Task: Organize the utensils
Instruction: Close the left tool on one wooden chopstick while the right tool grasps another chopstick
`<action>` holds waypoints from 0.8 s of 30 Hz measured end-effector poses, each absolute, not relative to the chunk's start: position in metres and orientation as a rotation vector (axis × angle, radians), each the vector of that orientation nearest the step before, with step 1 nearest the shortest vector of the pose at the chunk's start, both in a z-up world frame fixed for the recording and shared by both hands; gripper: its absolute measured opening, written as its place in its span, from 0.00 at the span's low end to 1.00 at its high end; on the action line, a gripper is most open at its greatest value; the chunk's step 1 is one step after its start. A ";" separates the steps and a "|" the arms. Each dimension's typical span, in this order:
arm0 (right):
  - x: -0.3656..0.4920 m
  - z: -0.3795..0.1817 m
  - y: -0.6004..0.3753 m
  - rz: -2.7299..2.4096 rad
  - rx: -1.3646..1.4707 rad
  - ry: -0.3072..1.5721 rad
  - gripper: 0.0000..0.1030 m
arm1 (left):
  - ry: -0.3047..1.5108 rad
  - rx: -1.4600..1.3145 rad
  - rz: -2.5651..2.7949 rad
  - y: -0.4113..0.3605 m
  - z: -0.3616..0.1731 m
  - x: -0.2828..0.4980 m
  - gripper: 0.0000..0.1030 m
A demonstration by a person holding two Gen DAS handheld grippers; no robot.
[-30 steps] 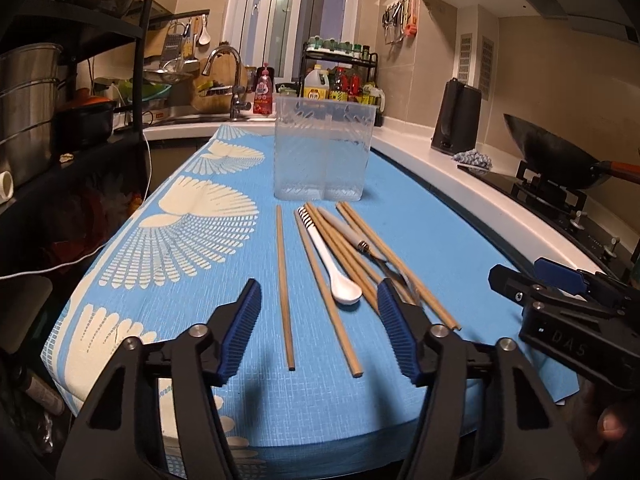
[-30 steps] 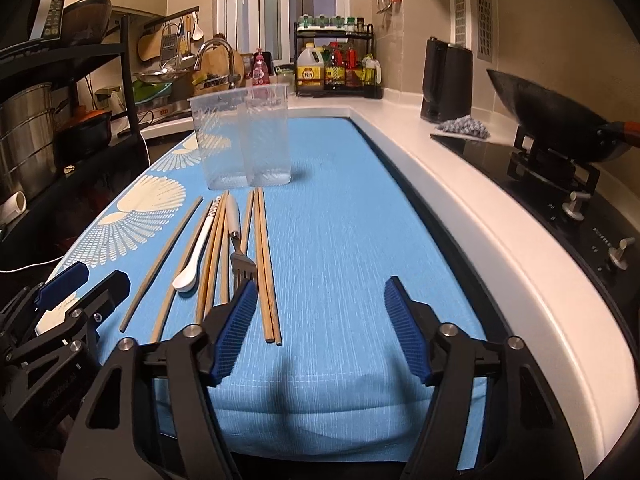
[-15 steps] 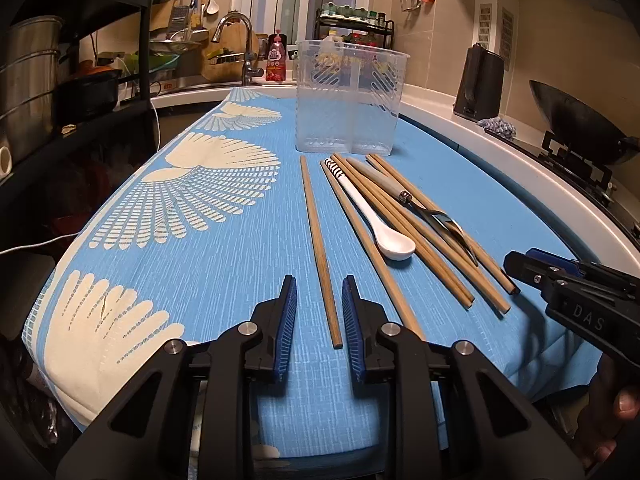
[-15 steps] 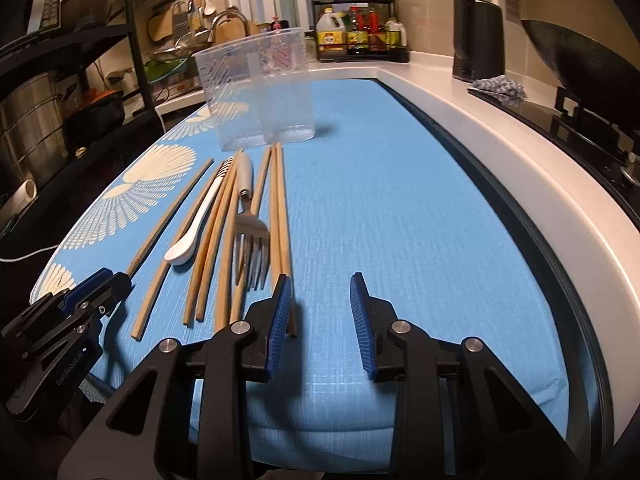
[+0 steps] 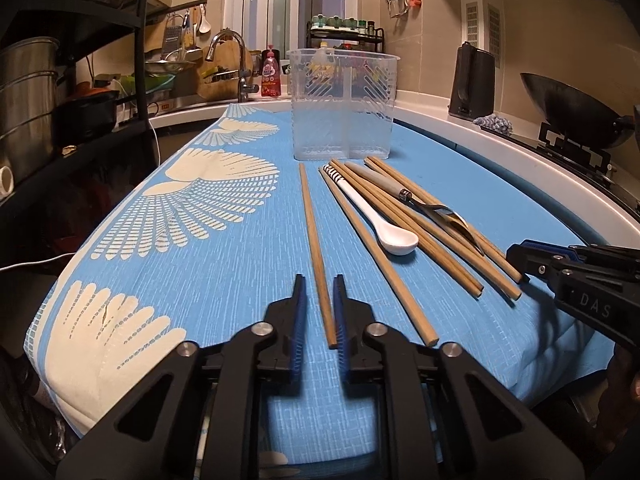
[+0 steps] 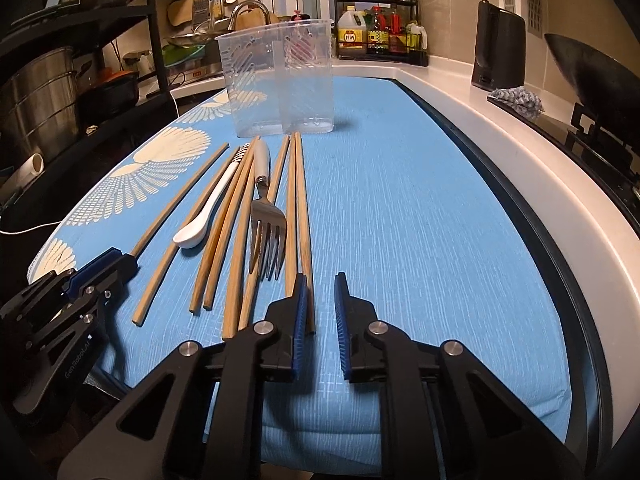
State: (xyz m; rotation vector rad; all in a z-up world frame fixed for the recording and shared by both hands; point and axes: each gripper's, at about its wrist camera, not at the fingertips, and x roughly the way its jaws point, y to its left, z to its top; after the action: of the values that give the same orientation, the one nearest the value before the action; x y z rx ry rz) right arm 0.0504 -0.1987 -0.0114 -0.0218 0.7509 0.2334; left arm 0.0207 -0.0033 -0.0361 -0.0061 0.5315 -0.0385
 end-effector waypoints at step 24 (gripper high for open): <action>0.040 -0.016 -0.224 0.178 -0.036 0.664 0.05 | 0.501 -0.028 -0.021 0.010 -0.038 0.017 0.06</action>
State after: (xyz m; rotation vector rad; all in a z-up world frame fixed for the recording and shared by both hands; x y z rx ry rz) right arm 0.0397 -0.2244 -0.0156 -0.0362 0.6643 0.1775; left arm 0.0167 0.0098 -0.0385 -0.0283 0.5010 -0.0209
